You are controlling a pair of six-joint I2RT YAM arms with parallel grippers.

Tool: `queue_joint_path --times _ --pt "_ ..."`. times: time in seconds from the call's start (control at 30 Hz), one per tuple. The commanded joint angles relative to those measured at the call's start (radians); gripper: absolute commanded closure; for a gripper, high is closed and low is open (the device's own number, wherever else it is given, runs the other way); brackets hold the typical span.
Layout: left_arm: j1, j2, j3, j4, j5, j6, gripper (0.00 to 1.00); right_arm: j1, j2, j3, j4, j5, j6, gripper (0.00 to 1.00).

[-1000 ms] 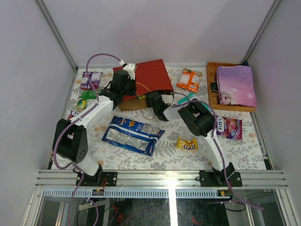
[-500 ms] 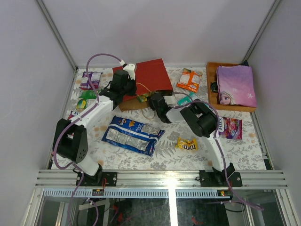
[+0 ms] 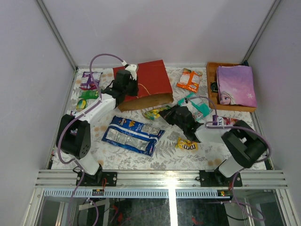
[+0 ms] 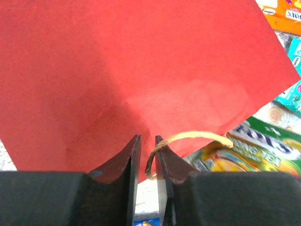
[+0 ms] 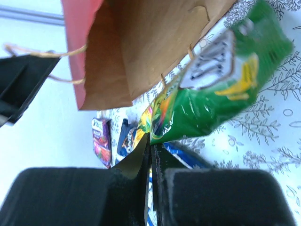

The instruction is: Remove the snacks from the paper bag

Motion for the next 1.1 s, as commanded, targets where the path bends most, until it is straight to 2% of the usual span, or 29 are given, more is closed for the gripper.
queue_joint_path --times 0.0,0.07,0.1,0.17,0.2,0.4,0.47,0.53,0.57,0.6,0.67,0.8,0.93,1.0,1.07 --pt "0.009 0.024 0.056 -0.026 0.006 -0.01 0.72 -0.001 -0.197 -0.073 0.078 -0.046 -0.118 1.0" --pt "0.009 0.026 0.068 -0.042 0.006 -0.013 0.4 -0.003 -0.301 -0.113 0.059 -0.034 -0.164 1.0" --pt "0.01 0.024 0.067 -0.045 0.003 -0.016 0.28 -0.003 -0.361 -0.132 0.03 -0.009 -0.19 1.0" --pt "0.01 0.004 0.058 -0.045 -0.01 -0.021 0.08 -0.003 -0.486 -0.151 -0.075 0.054 -0.25 1.0" --pt "0.009 -0.008 0.054 -0.048 -0.015 -0.023 0.01 -0.003 -0.549 -0.157 -0.131 0.084 -0.281 1.0" --pt "-0.026 -0.129 0.007 -0.062 -0.021 -0.082 0.0 -0.003 -0.855 -0.13 -0.458 0.263 -0.415 1.0" --pt "-0.074 -0.194 -0.051 -0.03 -0.008 -0.158 0.0 -0.003 -0.919 -0.11 -0.55 0.322 -0.439 1.0" --pt "-0.161 -0.26 -0.151 0.006 -0.099 -0.226 0.0 -0.003 -0.973 -0.101 -0.604 0.371 -0.464 1.0" --pt "-0.209 -0.297 -0.2 0.011 -0.099 -0.239 0.0 -0.003 -0.984 -0.102 -0.615 0.387 -0.477 1.0" --pt "-0.252 -0.33 -0.242 0.015 -0.174 -0.239 0.0 -0.003 -0.997 -0.106 -0.617 0.398 -0.486 1.0" --pt "-0.328 -0.407 -0.33 0.033 -0.333 -0.402 0.0 -0.003 -1.014 -0.113 -0.614 0.41 -0.502 1.0" --pt "-0.441 -0.538 -0.492 0.044 -0.404 -0.544 0.0 -0.003 -1.023 -0.106 -0.625 0.406 -0.527 1.0" --pt "-0.485 -0.545 -0.554 0.031 -0.441 -0.53 0.0 -0.003 -1.051 -0.125 -0.615 0.419 -0.538 1.0" --pt "-0.488 -0.483 -0.524 0.014 -0.452 -0.48 0.01 -0.003 -1.06 -0.14 -0.6 0.422 -0.536 1.0" --pt "-0.49 -0.403 -0.464 -0.001 -0.455 -0.409 0.06 -0.004 -1.059 -0.15 -0.596 0.417 -0.53 1.0"
